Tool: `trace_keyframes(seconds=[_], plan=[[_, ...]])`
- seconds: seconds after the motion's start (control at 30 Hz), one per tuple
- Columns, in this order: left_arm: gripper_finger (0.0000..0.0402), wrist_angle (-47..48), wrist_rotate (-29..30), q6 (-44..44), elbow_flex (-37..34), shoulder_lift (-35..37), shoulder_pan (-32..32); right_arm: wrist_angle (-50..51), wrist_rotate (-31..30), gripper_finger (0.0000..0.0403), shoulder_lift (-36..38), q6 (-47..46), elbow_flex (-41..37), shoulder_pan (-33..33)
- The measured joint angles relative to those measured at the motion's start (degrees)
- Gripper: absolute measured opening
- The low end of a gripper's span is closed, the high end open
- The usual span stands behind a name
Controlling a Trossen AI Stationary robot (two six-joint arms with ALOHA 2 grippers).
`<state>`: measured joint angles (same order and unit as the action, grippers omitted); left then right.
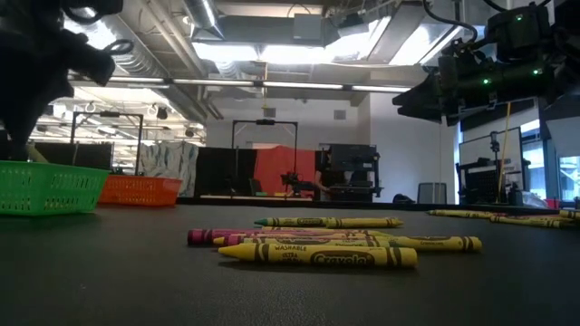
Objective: Sort crayons
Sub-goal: Put the yellow crayon into the green bin, then put the green crayon into the orange bin
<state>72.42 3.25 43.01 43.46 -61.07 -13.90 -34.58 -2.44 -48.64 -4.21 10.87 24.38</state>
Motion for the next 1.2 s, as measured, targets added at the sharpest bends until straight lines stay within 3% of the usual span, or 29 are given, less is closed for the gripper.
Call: trace_keyframes(seconds=[0.17, 0.37, 0.6, 0.9, 1.2], plan=[[0.0021, -0.6, 1.2, 3.6, -0.7, 0.0, 0.0, 0.0, 0.0, 0.0246, 0.0, 0.0, 0.0, 0.0], [0.0073, -0.6, 1.7, 3.8, -0.7, 0.0, 0.0, 0.0, 0.0, 0.0246, 0.0, 0.0, 0.0, 0.0], [0.0116, -2.1, 1.3, -1.9, 0.5, 0.0, 1.8, -0.1, 0.0, 0.0246, 0.0, 0.0, 0.0, 0.0], [0.0115, -26.4, 8.2, -14.3, 2.2, -0.4, 4.4, -0.4, 0.0, 0.0246, 0.0, 0.0, 0.0, 0.0], [0.0115, -43.9, 8.6, -25.4, 2.2, -7.7, 4.7, 0.1, 0.0, 0.0246, 0.0, -0.1, 0.0, 0.0]])
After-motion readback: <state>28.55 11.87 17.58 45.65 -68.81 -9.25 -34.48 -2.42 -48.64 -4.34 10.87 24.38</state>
